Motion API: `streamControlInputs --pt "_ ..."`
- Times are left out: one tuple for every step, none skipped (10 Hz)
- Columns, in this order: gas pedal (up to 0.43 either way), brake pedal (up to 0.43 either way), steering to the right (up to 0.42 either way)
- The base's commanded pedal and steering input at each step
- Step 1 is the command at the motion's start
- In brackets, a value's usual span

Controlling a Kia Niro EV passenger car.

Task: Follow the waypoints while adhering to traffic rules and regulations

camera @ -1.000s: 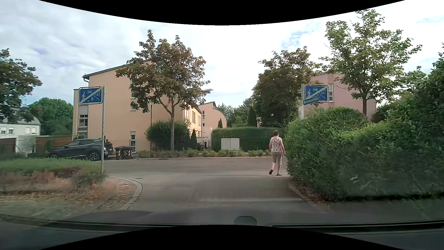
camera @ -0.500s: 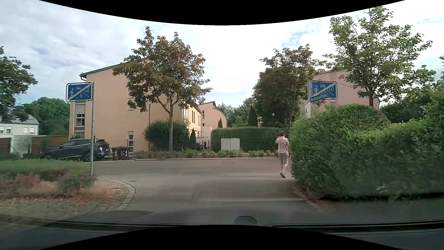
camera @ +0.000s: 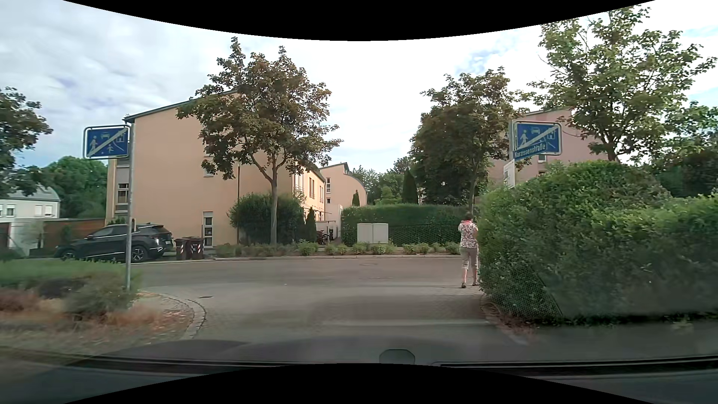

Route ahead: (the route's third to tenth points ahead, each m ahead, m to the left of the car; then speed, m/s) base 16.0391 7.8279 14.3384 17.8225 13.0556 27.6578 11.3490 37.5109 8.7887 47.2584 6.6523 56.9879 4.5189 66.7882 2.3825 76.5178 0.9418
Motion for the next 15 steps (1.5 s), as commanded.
streamControlInputs --pt "0.000 0.000 -0.005" --pt "0.000 0.006 -0.005" --pt "0.000 0.006 -0.005" --pt "0.000 0.012 -0.005" --pt "0.000 0.030 -0.005" --pt "0.000 0.030 -0.005" --pt "0.000 0.037 -0.007" --pt "0.000 0.037 -0.009" --pt "0.000 0.037 -0.009" --pt "0.000 0.037 -0.009" --pt "0.000 0.037 -0.009" --pt "0.000 0.037 -0.009" --pt "0.000 0.043 -0.009" --pt "0.000 0.049 -0.008" --pt "0.000 0.055 -0.008"
